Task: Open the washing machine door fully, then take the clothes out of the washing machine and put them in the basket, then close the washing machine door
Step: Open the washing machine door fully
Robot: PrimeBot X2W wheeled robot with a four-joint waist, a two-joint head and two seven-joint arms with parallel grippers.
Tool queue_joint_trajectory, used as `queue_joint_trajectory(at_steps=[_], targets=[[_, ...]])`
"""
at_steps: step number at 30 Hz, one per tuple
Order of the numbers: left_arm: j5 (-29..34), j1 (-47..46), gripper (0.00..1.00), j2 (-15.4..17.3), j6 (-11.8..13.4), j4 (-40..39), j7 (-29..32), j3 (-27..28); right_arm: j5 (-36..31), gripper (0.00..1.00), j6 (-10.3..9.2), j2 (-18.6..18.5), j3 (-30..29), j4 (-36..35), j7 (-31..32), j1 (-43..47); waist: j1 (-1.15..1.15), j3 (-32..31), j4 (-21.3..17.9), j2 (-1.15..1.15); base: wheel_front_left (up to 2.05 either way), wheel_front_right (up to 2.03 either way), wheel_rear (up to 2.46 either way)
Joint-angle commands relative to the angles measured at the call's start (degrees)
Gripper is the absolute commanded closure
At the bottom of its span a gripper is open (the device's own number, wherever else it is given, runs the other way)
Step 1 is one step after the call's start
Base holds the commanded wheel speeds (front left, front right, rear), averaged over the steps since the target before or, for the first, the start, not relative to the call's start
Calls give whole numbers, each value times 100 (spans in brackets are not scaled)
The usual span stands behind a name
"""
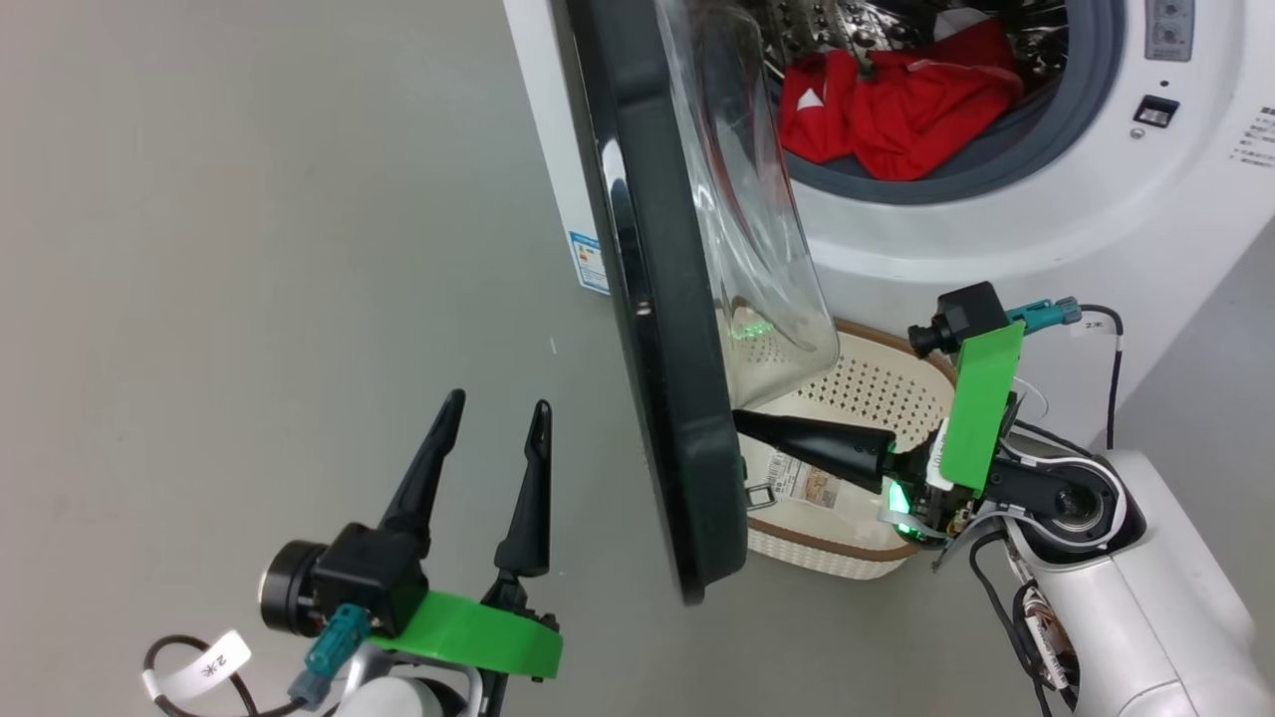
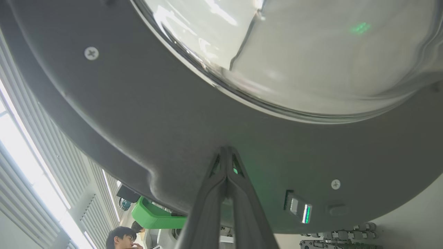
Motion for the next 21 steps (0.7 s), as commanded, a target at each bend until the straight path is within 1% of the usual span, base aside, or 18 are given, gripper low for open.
queue_joint_trajectory(at_steps=[1, 12, 21], targets=[[-20, -33, 0, 86, 36, -103, -44, 173, 107, 100, 37, 103, 191, -176, -16, -12, 0, -24, 69, 0, 0, 0, 0], [-64, -16, 0, 86, 46, -59, -44, 128, 237, 100, 37, 97, 385, -113, -99, -11, 0, -77, 246, 0, 0, 0, 0], [-83, -9, 0, 86, 49, -38, -44, 141, 370, 100, 37, 18, 580, -105, -196, -25, 0, -105, 261, 0, 0, 0, 0]])
